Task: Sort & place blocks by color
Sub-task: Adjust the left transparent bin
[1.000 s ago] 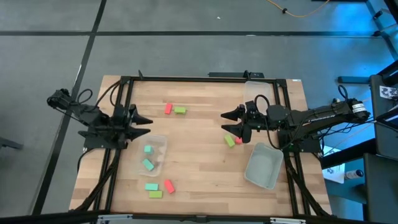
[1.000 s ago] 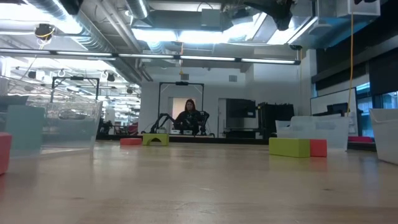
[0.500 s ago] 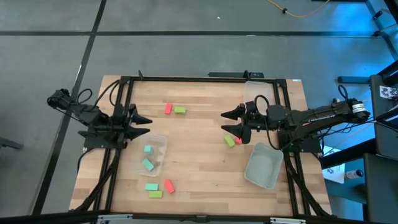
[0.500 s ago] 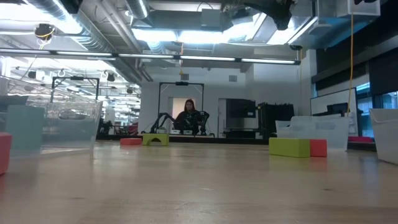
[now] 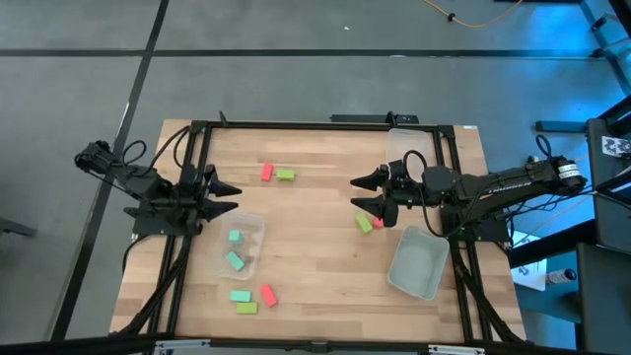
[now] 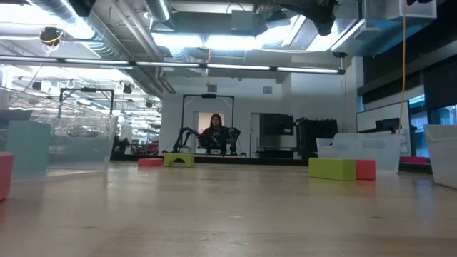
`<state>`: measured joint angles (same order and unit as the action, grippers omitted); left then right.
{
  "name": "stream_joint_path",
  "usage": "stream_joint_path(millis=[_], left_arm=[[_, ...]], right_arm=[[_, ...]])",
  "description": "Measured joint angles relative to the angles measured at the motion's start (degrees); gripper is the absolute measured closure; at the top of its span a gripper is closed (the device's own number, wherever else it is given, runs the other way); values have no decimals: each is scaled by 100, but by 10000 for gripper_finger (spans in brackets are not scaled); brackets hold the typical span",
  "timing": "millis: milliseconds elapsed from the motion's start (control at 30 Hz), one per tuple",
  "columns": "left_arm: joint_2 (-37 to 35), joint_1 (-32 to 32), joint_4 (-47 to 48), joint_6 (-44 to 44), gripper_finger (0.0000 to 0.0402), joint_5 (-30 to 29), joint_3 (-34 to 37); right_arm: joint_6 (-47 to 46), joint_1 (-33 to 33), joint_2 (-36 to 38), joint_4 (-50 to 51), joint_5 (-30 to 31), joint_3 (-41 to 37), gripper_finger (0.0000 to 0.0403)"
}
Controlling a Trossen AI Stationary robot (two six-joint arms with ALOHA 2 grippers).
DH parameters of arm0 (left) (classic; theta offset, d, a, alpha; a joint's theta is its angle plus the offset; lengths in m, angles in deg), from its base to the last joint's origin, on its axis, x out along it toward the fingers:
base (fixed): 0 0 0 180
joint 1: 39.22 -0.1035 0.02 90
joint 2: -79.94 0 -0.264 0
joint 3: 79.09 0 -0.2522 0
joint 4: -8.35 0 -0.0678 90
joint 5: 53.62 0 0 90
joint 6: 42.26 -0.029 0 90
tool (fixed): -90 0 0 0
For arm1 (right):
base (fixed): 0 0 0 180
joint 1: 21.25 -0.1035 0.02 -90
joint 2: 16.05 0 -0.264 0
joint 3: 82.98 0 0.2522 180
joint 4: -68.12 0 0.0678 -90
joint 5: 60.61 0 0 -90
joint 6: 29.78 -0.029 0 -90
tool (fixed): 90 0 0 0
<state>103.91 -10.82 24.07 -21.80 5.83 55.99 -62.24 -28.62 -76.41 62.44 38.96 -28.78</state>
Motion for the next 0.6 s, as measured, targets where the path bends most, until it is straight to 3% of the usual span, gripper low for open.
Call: stream_joint_path(millis=[600], left_arm=[[0,0,0,50,205,-4,0]], right_arm=[[-3,0,0,0,-13,0,34]])
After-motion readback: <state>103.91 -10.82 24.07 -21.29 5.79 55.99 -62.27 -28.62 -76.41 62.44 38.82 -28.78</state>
